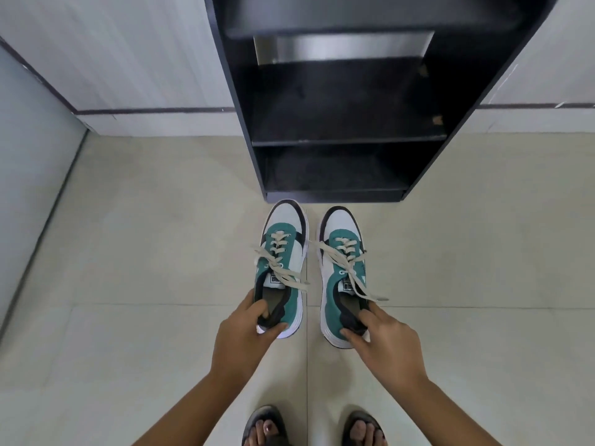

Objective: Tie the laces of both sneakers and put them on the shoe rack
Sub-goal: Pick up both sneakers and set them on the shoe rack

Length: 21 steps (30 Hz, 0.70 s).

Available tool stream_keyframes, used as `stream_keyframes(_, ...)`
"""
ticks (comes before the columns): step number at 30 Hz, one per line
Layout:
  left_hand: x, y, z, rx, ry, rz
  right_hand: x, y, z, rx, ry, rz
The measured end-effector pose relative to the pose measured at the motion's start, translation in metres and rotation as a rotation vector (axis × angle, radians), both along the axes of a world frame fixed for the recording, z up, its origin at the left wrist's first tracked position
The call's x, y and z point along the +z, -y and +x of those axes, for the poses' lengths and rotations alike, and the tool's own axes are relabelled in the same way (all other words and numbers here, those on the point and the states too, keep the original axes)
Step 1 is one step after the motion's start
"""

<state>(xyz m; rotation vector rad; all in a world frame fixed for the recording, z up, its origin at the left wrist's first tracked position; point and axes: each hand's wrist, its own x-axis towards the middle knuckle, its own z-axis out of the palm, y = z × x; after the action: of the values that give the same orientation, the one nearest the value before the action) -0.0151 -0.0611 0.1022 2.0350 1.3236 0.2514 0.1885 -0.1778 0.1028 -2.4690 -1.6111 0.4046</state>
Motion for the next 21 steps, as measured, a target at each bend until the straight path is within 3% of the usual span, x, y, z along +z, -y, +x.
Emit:
stream_keyframes(13, 0.303, -0.051, 0.026, -0.046, 0.010, 0.156, 0.300, -0.048, 0.018, -0.016, 0.008, 0.077)
stream_keyframes(17, 0.349, -0.095, 0.061, 0.027, 0.071, 0.118, 0.343, -0.101, 0.044, -0.080, 0.004, 0.105)
stream_keyframes(21, 0.353, -0.148, 0.101, 0.069, 0.099, 0.057, 0.352, -0.169, 0.074, -0.073, -0.014, 0.102)
